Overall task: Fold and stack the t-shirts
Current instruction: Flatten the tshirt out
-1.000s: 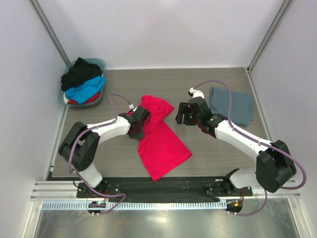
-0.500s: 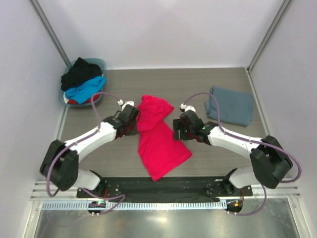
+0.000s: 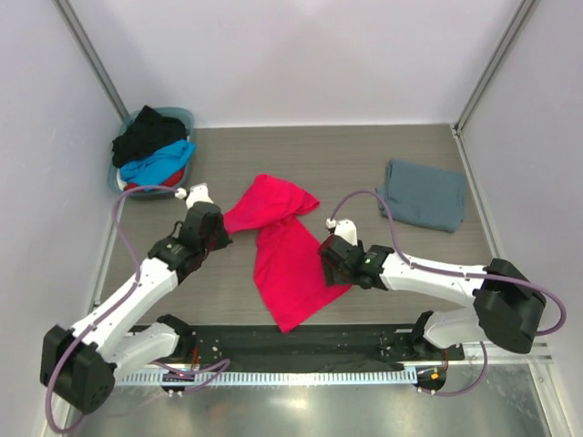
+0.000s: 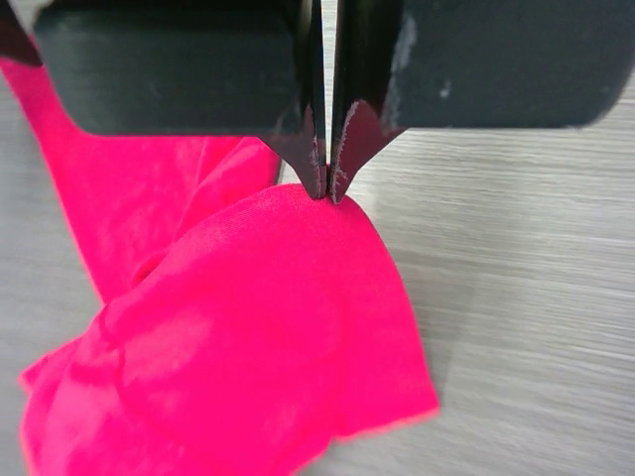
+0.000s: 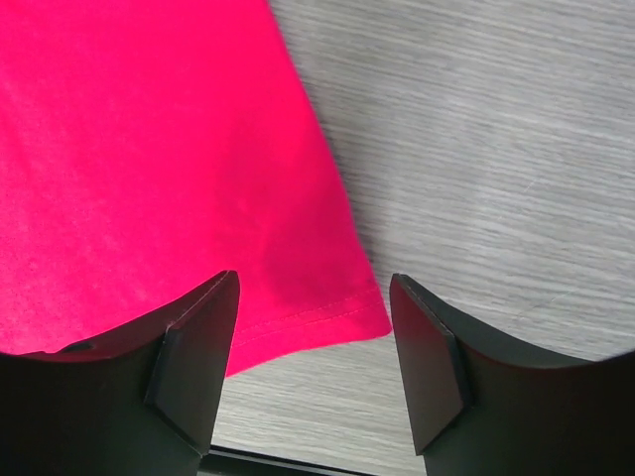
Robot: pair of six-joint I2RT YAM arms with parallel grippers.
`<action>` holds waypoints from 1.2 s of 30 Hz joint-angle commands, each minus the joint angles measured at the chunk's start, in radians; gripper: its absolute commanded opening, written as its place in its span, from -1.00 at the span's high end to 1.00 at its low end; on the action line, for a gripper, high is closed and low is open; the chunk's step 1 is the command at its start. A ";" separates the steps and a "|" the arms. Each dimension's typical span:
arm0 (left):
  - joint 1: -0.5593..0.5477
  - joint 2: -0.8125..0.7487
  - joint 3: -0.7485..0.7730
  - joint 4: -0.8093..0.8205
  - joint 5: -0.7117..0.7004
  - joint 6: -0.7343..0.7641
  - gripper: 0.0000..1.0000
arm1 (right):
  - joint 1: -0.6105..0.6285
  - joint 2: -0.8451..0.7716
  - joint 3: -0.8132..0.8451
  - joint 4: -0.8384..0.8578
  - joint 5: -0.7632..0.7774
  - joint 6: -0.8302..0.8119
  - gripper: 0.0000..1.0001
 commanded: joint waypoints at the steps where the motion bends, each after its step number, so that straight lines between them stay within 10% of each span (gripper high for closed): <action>1: 0.000 -0.119 -0.021 0.003 -0.135 -0.036 1.00 | 0.033 0.009 0.017 -0.030 0.054 0.055 -0.38; 8: 0.001 -0.329 -0.088 0.002 -0.201 -0.061 1.00 | 0.057 0.162 0.056 -0.030 0.050 0.041 -0.20; 13: 0.001 -0.352 -0.078 -0.012 -0.220 -0.070 1.00 | 0.053 0.147 0.098 -0.046 0.100 0.018 0.94; 26: 0.000 -0.463 0.256 -0.322 -0.322 -0.150 1.00 | -0.231 -0.152 0.332 -0.131 0.205 -0.097 0.98; 36: 0.000 -0.307 0.640 -0.502 -0.531 -0.059 1.00 | -0.416 0.019 0.459 -0.029 0.129 -0.094 0.97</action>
